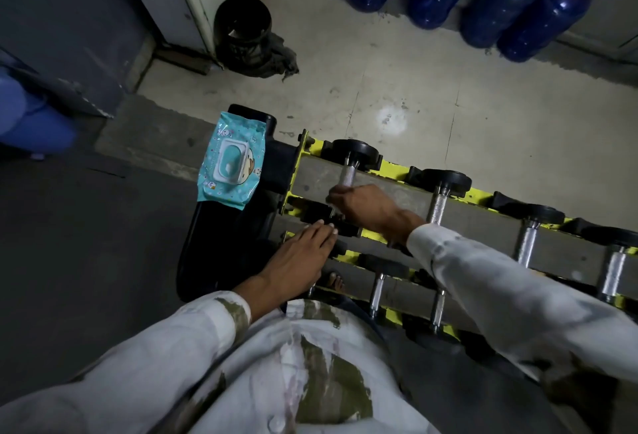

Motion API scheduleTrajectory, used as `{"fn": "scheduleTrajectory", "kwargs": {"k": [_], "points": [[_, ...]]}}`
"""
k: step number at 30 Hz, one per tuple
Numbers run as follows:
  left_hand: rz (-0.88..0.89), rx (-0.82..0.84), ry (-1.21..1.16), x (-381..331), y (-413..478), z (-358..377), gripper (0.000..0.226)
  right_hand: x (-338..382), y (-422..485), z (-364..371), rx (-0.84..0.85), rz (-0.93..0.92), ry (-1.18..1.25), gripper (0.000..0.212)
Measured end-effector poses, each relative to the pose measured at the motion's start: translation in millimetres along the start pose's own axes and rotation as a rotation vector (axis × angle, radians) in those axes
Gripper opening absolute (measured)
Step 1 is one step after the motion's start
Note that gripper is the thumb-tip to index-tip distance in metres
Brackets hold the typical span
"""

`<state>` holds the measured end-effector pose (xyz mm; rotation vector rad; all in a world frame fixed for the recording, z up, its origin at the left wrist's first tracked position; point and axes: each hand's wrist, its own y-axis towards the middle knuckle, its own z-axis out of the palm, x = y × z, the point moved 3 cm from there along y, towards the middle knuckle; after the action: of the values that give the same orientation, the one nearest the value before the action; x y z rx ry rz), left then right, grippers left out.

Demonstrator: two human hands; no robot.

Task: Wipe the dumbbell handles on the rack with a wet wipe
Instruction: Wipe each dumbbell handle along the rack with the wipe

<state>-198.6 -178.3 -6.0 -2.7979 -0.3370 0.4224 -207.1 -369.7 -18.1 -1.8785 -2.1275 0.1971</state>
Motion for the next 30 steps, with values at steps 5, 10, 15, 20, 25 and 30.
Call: {"fn": "scheduleTrajectory", "kwargs": {"k": [5,10,15,20,25,30], "points": [[0.001,0.006,0.02,1,0,0,0.086,-22,17,-32,-0.074,0.157,-0.053,0.047],[0.027,-0.032,-0.008,3,1,-2,0.075,15,5,-15,0.076,0.089,0.071,0.032],[0.053,-0.102,-0.041,-7,2,-10,0.066,11,-25,-19,-0.107,0.26,0.386,0.029],[0.186,-0.161,-0.051,-41,23,-17,0.069,-18,-92,-24,-0.343,0.554,0.722,0.021],[0.238,-0.16,-0.088,-84,50,-21,0.071,-59,-157,1,-0.465,0.815,0.889,0.023],[0.301,-0.125,-0.099,-131,71,-1,0.079,-84,-188,33,-0.316,0.657,0.649,0.039]]}}
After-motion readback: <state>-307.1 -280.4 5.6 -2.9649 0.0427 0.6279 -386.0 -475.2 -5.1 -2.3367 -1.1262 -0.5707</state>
